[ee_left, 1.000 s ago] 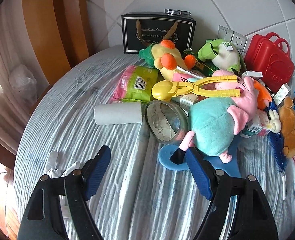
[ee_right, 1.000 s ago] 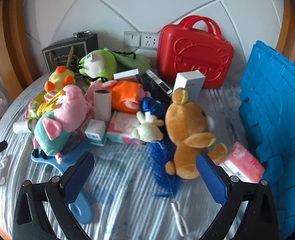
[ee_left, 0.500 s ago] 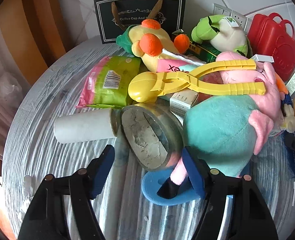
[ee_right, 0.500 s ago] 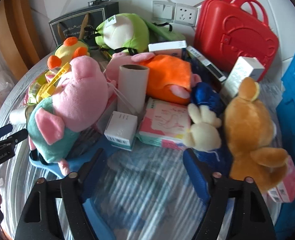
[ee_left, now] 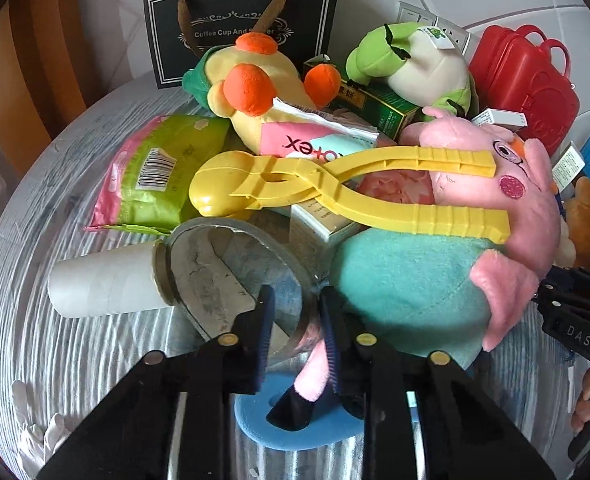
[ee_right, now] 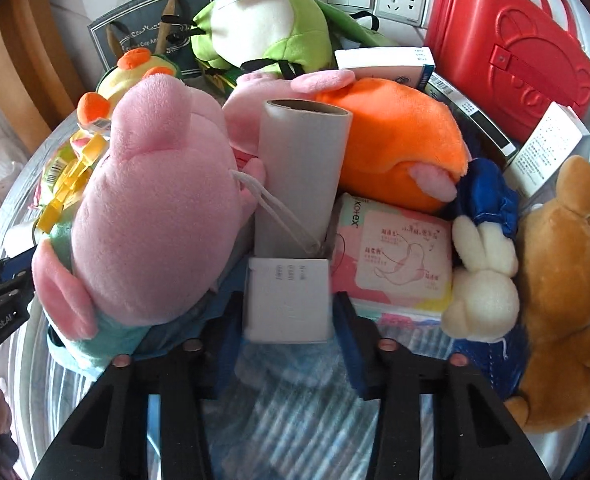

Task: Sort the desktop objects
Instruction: 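Grasp the round mirror rim with left gripper while right grasps small white box, then lift the mirror and small white box toward the blue crate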

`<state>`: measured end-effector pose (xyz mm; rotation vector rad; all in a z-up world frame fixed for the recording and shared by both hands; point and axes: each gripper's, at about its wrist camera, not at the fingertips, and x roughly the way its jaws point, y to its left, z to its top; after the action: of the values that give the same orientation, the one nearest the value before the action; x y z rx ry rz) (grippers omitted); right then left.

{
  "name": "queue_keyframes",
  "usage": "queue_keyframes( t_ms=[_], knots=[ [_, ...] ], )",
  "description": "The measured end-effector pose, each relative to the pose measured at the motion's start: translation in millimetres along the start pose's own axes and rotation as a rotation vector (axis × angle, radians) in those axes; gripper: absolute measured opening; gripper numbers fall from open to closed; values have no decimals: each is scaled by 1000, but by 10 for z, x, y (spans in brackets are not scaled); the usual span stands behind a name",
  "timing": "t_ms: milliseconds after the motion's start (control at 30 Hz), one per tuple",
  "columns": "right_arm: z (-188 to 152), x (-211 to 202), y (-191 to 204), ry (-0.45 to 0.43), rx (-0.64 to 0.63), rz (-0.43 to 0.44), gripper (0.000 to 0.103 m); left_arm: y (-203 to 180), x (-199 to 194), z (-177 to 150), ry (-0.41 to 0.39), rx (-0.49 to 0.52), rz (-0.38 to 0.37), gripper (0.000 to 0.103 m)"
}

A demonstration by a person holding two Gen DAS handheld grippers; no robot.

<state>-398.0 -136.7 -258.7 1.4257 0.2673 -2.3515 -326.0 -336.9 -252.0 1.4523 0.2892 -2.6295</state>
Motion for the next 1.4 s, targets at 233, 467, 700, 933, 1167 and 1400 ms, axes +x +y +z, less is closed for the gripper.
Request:
queue_keyframes(
  t_ms=[233, 467, 700, 933, 1167, 1400],
  knots=[
    [-69, -244, -51, -32, -2, 6, 38, -23, -233, -102, -16, 17, 31, 12],
    [-120, -683, -62, -115, -24, -21, 36, -48, -774, -138, -127, 15, 72, 11],
    [-221, -1290, -44, -240, -29, -38, 36, -258, -1368, -193, -243, 43, 104, 11],
    [-442, -2070, -143, -395, -11, -66, 36, -618, -2039, -337, -381, 82, 109, 11],
    [-782, -2815, -393, -548, 2, -83, 36, -1132, -2562, -568, -488, 106, 132, 11],
    [-1101, -3290, -727, -629, -22, -92, 36, -1711, -2848, -857, -533, 101, 128, 11]
  ],
)
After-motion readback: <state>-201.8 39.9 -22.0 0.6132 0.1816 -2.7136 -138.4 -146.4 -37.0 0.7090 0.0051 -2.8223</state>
